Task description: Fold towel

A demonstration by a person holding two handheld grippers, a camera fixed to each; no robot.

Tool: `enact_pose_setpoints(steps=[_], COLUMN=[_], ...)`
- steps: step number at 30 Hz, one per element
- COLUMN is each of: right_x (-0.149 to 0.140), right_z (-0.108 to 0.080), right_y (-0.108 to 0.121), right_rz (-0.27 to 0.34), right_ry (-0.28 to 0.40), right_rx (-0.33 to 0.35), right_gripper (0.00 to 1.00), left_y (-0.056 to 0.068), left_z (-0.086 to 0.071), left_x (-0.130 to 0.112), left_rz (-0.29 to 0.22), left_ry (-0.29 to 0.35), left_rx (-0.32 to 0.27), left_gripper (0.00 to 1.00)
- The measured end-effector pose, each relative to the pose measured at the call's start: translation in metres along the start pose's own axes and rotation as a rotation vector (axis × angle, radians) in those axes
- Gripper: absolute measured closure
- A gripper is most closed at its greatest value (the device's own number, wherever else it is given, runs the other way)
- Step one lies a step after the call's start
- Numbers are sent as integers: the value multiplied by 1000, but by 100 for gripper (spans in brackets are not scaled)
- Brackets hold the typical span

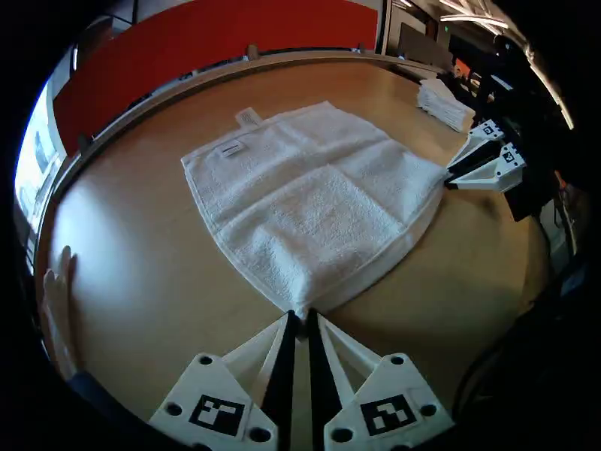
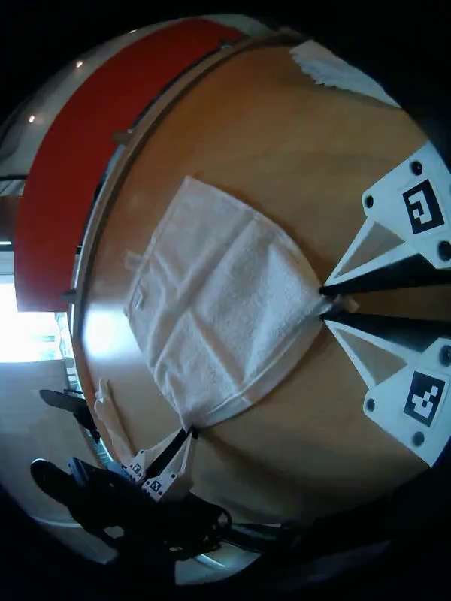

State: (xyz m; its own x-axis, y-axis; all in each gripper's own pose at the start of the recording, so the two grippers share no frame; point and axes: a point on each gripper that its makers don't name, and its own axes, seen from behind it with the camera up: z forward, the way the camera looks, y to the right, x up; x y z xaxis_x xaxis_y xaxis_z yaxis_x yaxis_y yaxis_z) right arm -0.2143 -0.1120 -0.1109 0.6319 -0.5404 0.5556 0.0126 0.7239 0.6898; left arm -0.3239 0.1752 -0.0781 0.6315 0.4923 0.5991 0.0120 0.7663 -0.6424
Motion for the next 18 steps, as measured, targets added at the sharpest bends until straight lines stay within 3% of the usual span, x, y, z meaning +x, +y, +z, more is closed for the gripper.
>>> enact_pose_setpoints(steps=[10,18], right_x=[32,63], right_z=[-26,-56], right_y=[8,10], right_rz=[15,-23], right_ry=[51,97], right_rx=[-35,-63], right_gripper=[84,84], left_y=[-3,-8], left_z=[-29,-59], left_x=[26,56], left_rz=[-30,-53], left_ry=[57,112], left_rx=[27,58], left_gripper=[89,89])
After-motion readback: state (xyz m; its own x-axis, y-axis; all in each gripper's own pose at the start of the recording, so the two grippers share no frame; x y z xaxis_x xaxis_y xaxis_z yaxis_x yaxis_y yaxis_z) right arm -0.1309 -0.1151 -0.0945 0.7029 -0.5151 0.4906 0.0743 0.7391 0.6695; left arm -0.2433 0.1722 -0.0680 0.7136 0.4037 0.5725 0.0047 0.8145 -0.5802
